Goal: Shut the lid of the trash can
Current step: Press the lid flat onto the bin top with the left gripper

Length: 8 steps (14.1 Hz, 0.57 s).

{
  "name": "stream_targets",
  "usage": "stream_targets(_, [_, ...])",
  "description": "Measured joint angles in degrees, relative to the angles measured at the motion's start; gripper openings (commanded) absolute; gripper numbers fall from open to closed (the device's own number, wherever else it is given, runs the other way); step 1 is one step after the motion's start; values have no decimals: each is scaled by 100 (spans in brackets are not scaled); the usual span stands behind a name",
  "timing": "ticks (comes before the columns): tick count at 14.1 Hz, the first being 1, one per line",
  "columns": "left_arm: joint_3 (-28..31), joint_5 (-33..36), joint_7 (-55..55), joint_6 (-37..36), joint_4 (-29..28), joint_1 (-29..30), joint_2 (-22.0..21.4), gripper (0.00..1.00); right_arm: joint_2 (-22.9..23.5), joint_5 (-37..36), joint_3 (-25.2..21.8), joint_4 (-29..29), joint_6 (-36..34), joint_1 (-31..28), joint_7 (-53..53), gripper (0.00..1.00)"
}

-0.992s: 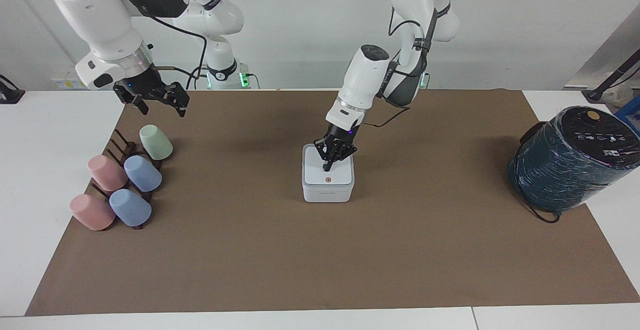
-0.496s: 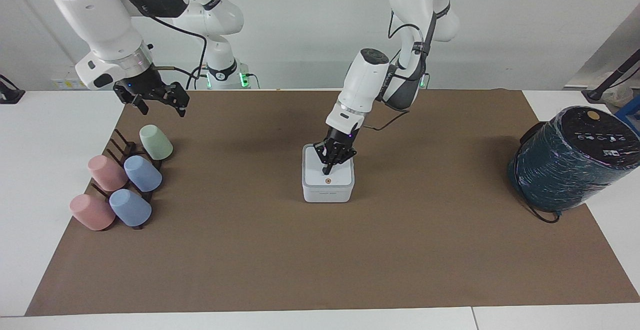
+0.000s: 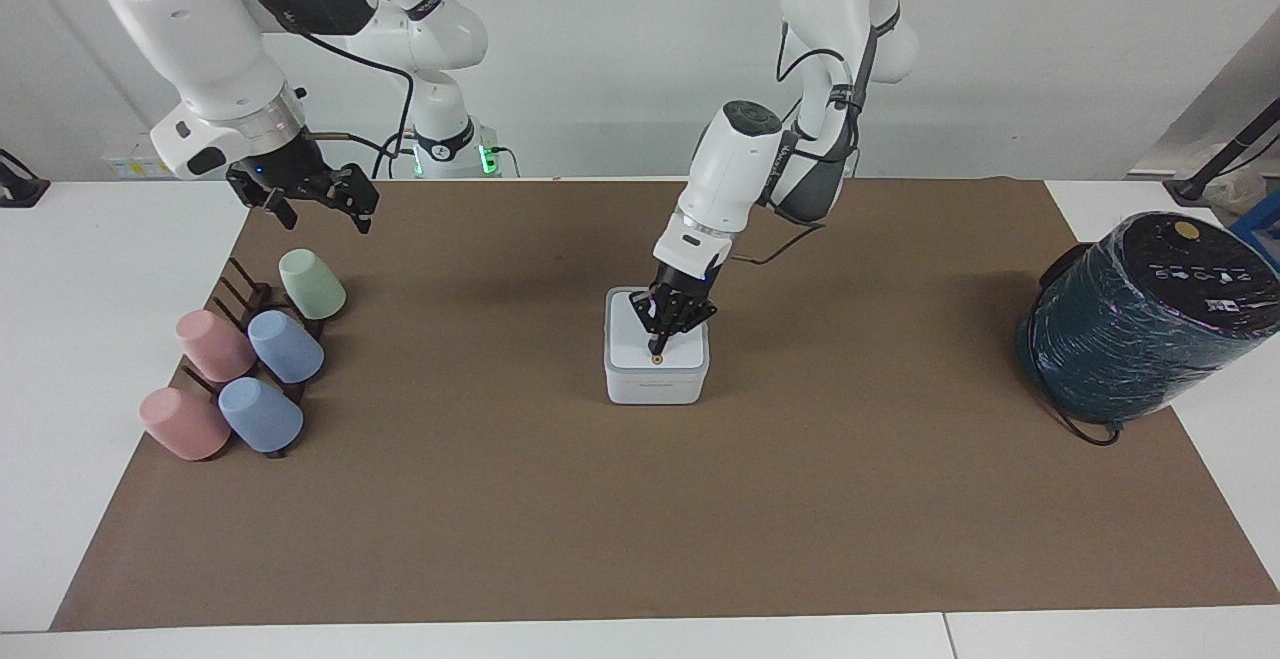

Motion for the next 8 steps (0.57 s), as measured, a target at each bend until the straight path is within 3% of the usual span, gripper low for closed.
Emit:
stream_targets(5, [77, 204, 89, -1358, 719, 118, 7, 2, 0, 0, 0, 0, 0, 0, 0, 100])
stream_targets(8, [97, 230, 599, -2161, 1158, 487, -14, 3, 0, 0, 0, 0, 0, 0, 0, 100])
